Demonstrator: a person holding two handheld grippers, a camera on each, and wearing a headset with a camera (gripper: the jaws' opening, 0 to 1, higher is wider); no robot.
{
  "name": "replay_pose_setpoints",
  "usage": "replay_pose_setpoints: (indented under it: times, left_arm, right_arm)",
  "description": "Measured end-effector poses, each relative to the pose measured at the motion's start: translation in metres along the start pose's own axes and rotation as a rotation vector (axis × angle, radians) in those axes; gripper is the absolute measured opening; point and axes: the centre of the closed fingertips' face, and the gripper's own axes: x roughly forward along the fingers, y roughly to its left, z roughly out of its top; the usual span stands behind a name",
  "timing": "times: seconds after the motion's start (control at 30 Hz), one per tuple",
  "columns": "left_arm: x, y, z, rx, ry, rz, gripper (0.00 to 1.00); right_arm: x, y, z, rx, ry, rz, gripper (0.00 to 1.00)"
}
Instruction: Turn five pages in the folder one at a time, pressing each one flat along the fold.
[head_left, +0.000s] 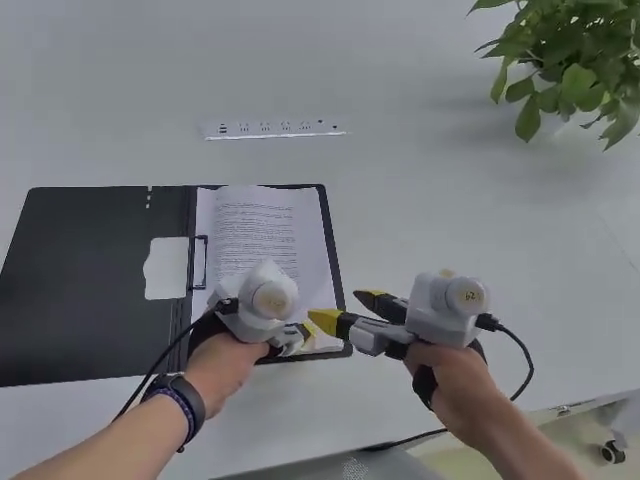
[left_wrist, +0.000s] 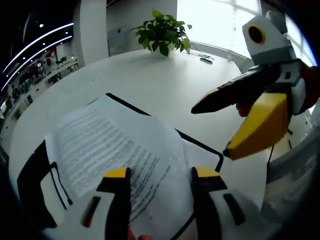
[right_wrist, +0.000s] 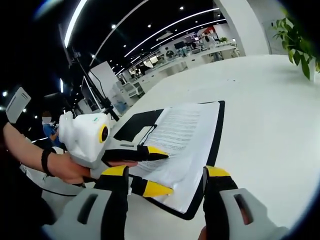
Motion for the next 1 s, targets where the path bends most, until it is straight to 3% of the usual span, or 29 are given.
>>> replay_pose_setpoints:
  times: [0.3, 0.4, 0.5, 0.67, 0.8, 1.0]
  left_arm:
    - [0.001, 0.001, 0.000, -0.003, -0.003, 0.004, 0.49]
    - [0.001, 0.001, 0.000, -0.003, -0.003, 0.004, 0.49]
    - [0.001, 0.001, 0.000, -0.004, -0.002, 0.001, 0.49]
    - [0.000, -0.001, 0.001, -0.012, -0.006, -0.009, 0.51]
    - [-0.003, -0.005, 0.001, -0.016, -0.003, -0.029, 0.54]
    - [-0.008, -0.010, 0.003, -0.028, -0.014, -0.049, 0.59]
  right_arm:
    - [0.019, -0.008, 0.000, 0.037, 0.012, 0.026, 0.54]
    - [0.026, -0.010, -0.007, 0.036, 0.038, 0.035, 0.52]
    - [0.028, -0.010, -0.009, 0.038, 0.041, 0.044, 0.45]
    - [0.032, -0.010, -0.011, 0.127, 0.034, 0.072, 0.37]
    - [0.030, -0.013, -0.020, 0.159, 0.033, 0.070, 0.28]
    - [0.025, -0.013, -0.015, 0.214, -0.007, 0.080, 0.15]
